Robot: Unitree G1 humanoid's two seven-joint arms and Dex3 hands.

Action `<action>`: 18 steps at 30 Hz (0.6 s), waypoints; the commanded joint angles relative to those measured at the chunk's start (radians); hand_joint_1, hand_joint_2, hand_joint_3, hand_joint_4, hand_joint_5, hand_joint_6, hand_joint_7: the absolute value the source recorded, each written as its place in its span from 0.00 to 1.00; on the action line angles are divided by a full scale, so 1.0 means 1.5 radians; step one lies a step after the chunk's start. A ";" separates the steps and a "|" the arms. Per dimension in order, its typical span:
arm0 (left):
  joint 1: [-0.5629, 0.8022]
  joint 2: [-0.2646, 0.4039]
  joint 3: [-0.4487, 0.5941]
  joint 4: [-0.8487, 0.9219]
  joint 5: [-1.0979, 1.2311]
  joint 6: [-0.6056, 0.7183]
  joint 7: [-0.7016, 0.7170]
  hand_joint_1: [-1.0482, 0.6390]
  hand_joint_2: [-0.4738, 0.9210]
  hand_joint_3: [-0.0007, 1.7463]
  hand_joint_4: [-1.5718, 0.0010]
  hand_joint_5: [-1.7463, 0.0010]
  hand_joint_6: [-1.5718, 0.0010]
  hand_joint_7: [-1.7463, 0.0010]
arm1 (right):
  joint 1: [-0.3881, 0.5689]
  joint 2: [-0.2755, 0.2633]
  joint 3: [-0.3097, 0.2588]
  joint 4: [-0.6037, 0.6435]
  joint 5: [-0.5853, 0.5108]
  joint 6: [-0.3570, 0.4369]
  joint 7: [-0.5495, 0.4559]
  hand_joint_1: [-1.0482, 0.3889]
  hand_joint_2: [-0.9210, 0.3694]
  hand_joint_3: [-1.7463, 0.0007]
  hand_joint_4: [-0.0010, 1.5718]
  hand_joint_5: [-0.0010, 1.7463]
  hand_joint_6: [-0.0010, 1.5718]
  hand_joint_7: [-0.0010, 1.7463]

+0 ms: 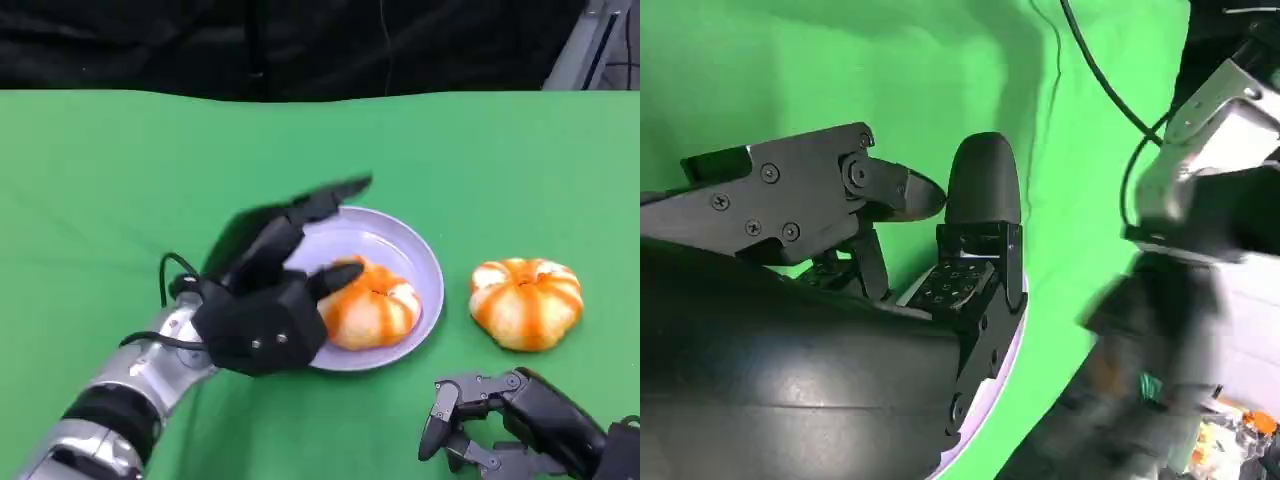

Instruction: Grasp the bread from the table and place it into the plate.

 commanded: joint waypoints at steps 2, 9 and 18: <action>0.031 0.026 0.030 -0.057 -0.022 -0.008 0.006 0.07 1.00 0.40 0.70 0.99 0.77 0.99 | 0.001 -0.012 -0.005 0.003 0.004 0.005 0.000 0.65 0.01 0.71 0.45 0.92 0.50 0.64; 0.036 0.025 0.033 -0.067 -0.022 -0.003 0.000 0.07 1.00 0.39 0.70 0.99 0.77 1.00 | 0.001 -0.012 -0.005 0.003 0.004 0.005 0.000 0.64 0.00 0.72 0.45 0.92 0.50 0.64; 0.075 0.013 0.086 -0.110 -0.150 -0.016 -0.111 0.14 1.00 0.33 0.62 0.98 0.71 0.99 | -0.006 -0.010 -0.007 0.022 0.007 -0.009 0.003 0.65 0.00 0.72 0.45 0.91 0.50 0.64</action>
